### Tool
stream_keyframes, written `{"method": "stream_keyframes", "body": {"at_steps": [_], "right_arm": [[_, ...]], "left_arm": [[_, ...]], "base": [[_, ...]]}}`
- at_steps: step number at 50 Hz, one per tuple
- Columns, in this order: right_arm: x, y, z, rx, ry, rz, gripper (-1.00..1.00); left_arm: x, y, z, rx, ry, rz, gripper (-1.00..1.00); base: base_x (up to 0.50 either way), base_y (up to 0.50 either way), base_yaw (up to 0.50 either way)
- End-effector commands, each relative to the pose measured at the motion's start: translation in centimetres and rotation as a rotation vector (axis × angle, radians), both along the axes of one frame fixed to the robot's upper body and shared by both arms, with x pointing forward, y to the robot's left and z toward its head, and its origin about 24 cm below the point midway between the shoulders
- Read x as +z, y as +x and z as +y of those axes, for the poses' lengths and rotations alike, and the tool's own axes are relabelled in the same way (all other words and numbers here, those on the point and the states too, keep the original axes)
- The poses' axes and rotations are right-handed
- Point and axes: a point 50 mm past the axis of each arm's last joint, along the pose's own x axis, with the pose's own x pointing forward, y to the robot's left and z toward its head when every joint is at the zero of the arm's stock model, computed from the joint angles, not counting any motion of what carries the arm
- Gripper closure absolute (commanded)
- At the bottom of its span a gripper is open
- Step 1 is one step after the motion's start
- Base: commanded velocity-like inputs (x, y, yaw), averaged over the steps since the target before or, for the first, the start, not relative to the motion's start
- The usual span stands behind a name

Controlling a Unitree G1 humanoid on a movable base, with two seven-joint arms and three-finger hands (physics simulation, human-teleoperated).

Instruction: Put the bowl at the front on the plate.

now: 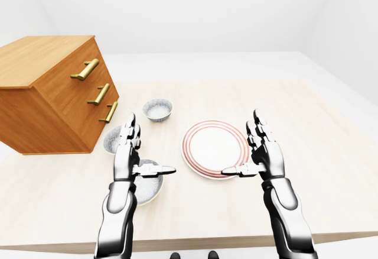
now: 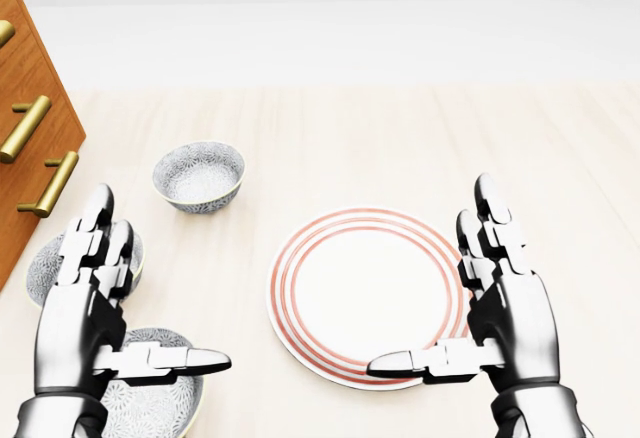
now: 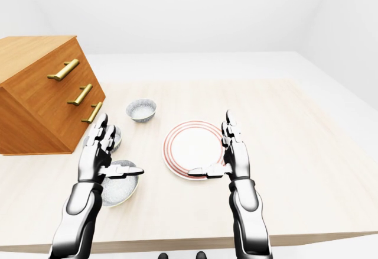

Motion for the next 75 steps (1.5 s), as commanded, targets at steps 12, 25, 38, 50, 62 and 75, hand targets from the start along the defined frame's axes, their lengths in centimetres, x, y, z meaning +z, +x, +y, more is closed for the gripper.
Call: {"method": "stream_keyframes", "body": {"at_steps": [12,25,38,50,62,75], "right_arm": [[0.1,-0.04,-0.04,0.012,0.033,-0.006,-1.0],[0.26,-0.21,0.13,0.024,0.035,-0.013,-1.0],[0.3,-0.29,0.27,0.032,0.037,-0.015,-1.0],[0.27,-0.35,0.24,0.037,0.036,-0.014,-1.0],[0.15,-0.1,0.19,0.029,0.034,-0.009,-1.0],[-0.12,-0.05,0.27,0.027,0.021,0.004,-1.0]], "left_arm": [[0.24,-0.09,0.13,0.001,0.003,-0.01,-0.98],[0.24,-0.02,0.28,0.004,0.005,-0.009,-0.98],[0.27,-0.03,0.27,0.002,0.006,-0.011,-0.98],[0.17,-0.08,0.24,-0.001,0.005,-0.006,-0.98],[0.51,0.01,0.55,0.003,0.011,-0.02,-0.98],[0.73,0.03,0.64,0.005,0.016,-0.029,-0.99]], "base": [[0.0,0.17,0.0],[0.0,0.0,0.0],[0.0,0.35,0.0],[0.0,0.03,0.0],[0.0,0.15,0.0],[0.0,0.0,0.0]]}}
